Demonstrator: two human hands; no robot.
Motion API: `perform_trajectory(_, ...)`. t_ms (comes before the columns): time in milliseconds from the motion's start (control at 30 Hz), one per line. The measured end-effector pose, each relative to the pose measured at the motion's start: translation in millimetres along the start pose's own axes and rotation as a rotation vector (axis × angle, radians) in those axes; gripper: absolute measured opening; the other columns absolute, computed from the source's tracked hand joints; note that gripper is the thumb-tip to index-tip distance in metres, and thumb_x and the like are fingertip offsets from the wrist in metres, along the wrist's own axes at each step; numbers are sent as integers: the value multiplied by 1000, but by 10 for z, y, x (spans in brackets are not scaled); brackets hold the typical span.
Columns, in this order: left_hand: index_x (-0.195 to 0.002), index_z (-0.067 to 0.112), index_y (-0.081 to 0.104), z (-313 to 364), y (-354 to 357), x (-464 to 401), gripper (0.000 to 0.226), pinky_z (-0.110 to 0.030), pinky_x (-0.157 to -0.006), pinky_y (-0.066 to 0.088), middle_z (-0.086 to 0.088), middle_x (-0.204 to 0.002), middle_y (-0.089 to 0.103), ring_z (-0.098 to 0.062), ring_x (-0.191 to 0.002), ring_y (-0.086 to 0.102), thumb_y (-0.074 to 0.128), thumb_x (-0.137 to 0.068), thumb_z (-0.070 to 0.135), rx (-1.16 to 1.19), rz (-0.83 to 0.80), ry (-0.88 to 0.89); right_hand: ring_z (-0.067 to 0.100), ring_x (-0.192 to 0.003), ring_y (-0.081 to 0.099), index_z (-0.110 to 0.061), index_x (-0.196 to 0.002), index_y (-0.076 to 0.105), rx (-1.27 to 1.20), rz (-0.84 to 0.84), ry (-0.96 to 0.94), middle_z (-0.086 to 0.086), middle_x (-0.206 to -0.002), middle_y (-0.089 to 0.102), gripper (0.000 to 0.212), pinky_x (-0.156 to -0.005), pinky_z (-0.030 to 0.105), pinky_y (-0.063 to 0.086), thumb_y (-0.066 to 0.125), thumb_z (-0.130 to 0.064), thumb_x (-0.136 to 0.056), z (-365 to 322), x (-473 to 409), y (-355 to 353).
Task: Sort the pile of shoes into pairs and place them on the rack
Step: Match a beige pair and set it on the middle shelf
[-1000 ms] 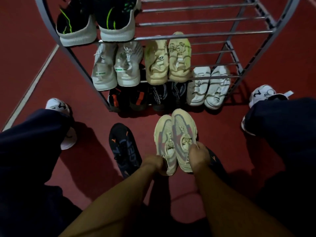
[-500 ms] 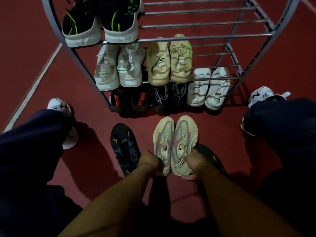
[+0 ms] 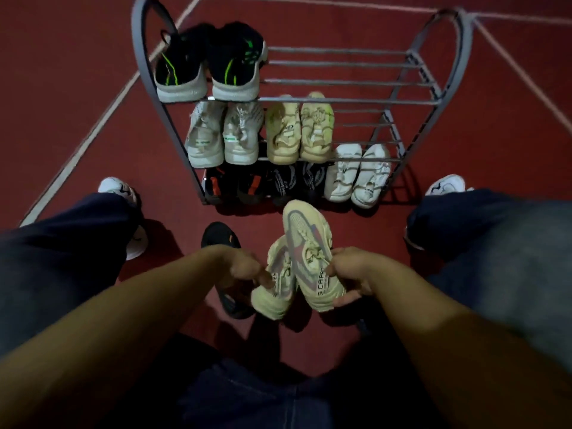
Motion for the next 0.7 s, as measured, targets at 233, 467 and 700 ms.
perform_trajectory(233, -114, -13, 61, 335, -104, 698, 32, -31, -57, 57, -11, -82, 65, -24, -67, 65, 63, -90, 7, -62, 156, 170, 22, -70, 66, -22, -83, 59, -36, 70, -227, 7, -80, 68, 18, -68, 44, 58, 53, -9, -93, -315, 695, -104)
perform_trajectory(467, -108, 2, 65, 1003, -230, 1141, 20, -39, -80, 55, -16, -99, 70, -28, -88, 65, 63, -89, 2, 103, 256, 434, 15, -63, 61, -22, -111, 62, -145, 170, -343, 5, -85, 69, 30, -55, 30, 52, 47, -8, -89, -725, 772, -751)
perform_trajectory(700, -110, 10, 66, 1462, -307, 808, 30, -48, -77, 59, -16, -107, 74, -31, -93, 71, 68, -82, -1, 245, 285, 451, 14, -47, 55, -9, -107, 62, -122, 123, -318, 9, -72, 64, 39, -44, 23, 44, 41, 9, -79, -773, 493, -1220)
Point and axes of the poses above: each hand's wrist, its own x-axis away from the middle knuckle, its own y-axis out of the palm, z = x × y, the point moved 4 cm from there along -x, towards the middle knuckle
